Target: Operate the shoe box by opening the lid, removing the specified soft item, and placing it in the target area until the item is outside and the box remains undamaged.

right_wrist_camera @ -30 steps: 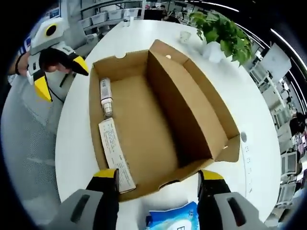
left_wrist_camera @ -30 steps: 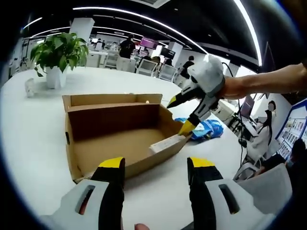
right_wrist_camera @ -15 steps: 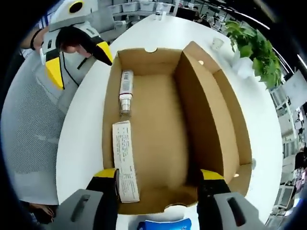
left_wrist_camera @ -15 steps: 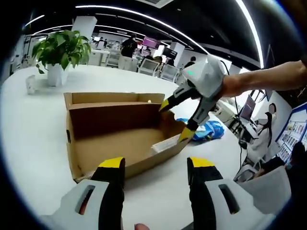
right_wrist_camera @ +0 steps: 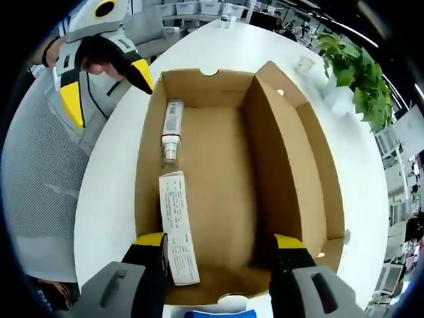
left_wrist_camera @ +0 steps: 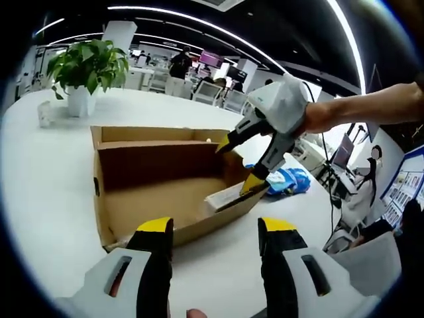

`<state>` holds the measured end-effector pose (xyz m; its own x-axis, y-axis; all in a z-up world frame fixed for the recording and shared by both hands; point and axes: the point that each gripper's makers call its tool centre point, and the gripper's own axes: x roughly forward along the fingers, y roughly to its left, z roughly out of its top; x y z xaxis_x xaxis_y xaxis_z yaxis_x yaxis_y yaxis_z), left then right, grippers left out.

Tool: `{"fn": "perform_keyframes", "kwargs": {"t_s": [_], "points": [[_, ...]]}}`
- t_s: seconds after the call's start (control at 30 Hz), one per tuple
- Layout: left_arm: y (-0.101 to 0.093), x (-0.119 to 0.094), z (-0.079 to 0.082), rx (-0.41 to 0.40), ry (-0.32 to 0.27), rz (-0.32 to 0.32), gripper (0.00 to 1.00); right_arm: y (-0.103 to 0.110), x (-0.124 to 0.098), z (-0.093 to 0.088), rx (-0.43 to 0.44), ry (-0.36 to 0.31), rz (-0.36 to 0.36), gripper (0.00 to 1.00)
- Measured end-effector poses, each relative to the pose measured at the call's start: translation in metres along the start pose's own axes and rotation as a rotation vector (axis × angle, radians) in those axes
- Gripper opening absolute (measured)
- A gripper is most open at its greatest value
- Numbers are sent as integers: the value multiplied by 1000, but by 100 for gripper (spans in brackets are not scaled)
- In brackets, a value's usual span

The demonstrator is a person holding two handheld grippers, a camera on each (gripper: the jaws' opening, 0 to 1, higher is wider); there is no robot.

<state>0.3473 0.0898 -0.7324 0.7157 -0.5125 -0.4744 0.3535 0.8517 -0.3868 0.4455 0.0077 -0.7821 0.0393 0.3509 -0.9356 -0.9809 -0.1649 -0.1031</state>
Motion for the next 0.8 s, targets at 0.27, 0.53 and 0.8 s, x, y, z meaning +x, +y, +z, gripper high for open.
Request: {"fn": "perform_keyframes", "kwargs": {"t_s": [0.27,0.53,0.8], "points": [[0,1,0,-2,0,-1,52,11,20,-8,-81,91,19,50],[4,-3,0,-20,-6,13,52,32,34,-11,-9,130,77,17],[8,-5,2,-25,-11,20,53,25,22,1,-4,71,58,15]]}}
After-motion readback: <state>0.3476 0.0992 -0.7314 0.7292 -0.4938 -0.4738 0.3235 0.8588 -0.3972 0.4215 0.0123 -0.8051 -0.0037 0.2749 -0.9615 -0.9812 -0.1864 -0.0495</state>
